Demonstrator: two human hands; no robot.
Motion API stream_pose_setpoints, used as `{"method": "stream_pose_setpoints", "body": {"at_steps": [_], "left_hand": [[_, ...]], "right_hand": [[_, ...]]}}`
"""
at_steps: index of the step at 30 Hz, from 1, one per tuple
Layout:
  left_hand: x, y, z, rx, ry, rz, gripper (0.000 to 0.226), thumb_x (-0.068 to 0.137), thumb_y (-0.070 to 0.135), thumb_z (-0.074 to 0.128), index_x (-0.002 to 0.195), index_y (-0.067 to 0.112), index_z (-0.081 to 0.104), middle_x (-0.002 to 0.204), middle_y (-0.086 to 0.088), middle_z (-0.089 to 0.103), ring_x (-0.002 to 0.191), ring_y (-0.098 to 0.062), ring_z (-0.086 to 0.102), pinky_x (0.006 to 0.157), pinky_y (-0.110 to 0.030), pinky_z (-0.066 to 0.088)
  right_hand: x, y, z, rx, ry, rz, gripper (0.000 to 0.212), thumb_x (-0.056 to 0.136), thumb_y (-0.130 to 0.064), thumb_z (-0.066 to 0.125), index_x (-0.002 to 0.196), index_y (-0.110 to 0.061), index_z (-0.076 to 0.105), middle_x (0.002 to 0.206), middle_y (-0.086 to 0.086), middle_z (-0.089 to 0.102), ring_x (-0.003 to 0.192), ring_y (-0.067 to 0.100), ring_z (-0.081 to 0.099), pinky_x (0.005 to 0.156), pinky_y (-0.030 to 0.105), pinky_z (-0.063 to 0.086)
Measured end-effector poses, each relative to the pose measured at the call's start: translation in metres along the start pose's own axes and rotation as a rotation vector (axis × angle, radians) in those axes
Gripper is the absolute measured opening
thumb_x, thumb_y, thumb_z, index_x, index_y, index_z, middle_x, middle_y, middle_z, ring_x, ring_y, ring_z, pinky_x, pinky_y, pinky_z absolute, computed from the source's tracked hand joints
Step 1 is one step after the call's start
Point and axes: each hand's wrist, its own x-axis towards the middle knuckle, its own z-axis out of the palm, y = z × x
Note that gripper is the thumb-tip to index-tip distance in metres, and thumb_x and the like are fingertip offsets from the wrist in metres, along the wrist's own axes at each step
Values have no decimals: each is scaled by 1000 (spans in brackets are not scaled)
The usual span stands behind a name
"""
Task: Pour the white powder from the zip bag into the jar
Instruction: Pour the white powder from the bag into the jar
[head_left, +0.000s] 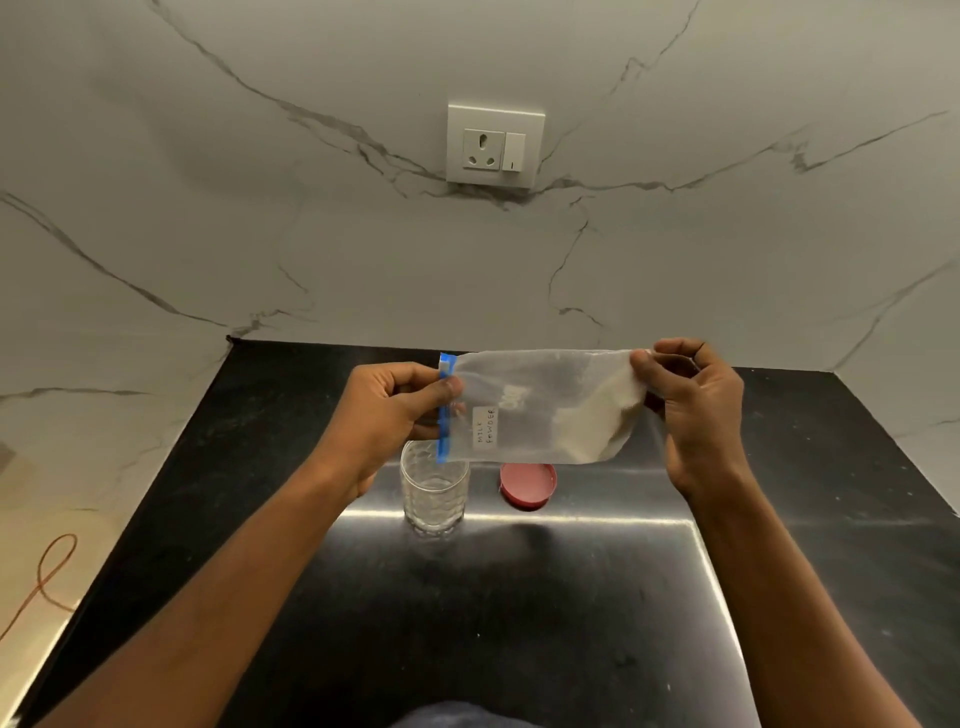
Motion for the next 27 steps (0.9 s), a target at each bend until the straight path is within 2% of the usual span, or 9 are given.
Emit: {"method": "stream_pose_setpoints", "body": {"at_steps": [5, 9, 15, 19, 23, 27], "left_hand": [[-5, -14, -10, -2, 39, -11, 15, 92, 17, 77, 105, 10, 79, 96, -2, 84, 93, -21, 82, 74, -33, 68], [-6, -21, -16, -18, 72, -18, 20, 92, 19, 77, 108, 9, 79, 100, -4, 84, 95, -21, 82, 79, -40, 68], [-9, -27, -23, -58, 82, -9, 22, 92, 19, 76, 111, 7, 78, 101, -5, 84, 96, -22, 82, 79, -39, 69], [-10, -31, -27, -90, 89, -4, 22, 91, 19, 77, 109, 8, 79, 100, -5, 84, 95, -22, 82, 77, -37, 69], [-11, -33, -27, -110, 100, -1, 22, 88, 22, 78, 107, 10, 80, 97, -4, 84, 93, -21, 82, 74, -34, 68], [-13, -37, -29, -114, 106, -11, 24, 87, 23, 78, 107, 10, 79, 96, -3, 84, 94, -20, 82, 74, -34, 68]], "right_hand": [[-8, -4, 12, -54, -39, -108, 17, 90, -8, 80, 93, -20, 69, 86, -1, 73, 82, 12, 71, 75, 30, 60], [-14, -9, 19, -97, -58, -171, 16, 90, -9, 80, 93, -18, 68, 89, 3, 72, 85, 18, 70, 80, 38, 61], [-22, -15, 32, -157, -39, -279, 17, 90, -9, 81, 91, -19, 67, 90, 9, 71, 84, 25, 68, 79, 43, 60], [-23, -18, 37, -202, -61, -336, 15, 91, -11, 81, 92, -16, 68, 86, 3, 71, 79, 14, 67, 74, 35, 60], [-22, -21, 39, -231, -82, -402, 19, 90, -11, 82, 90, -23, 67, 85, -2, 71, 76, 6, 67, 69, 23, 57], [-24, -21, 42, -231, -93, -409, 19, 90, -12, 82, 90, -24, 68, 85, -2, 71, 77, 7, 68, 69, 23, 57]]}}
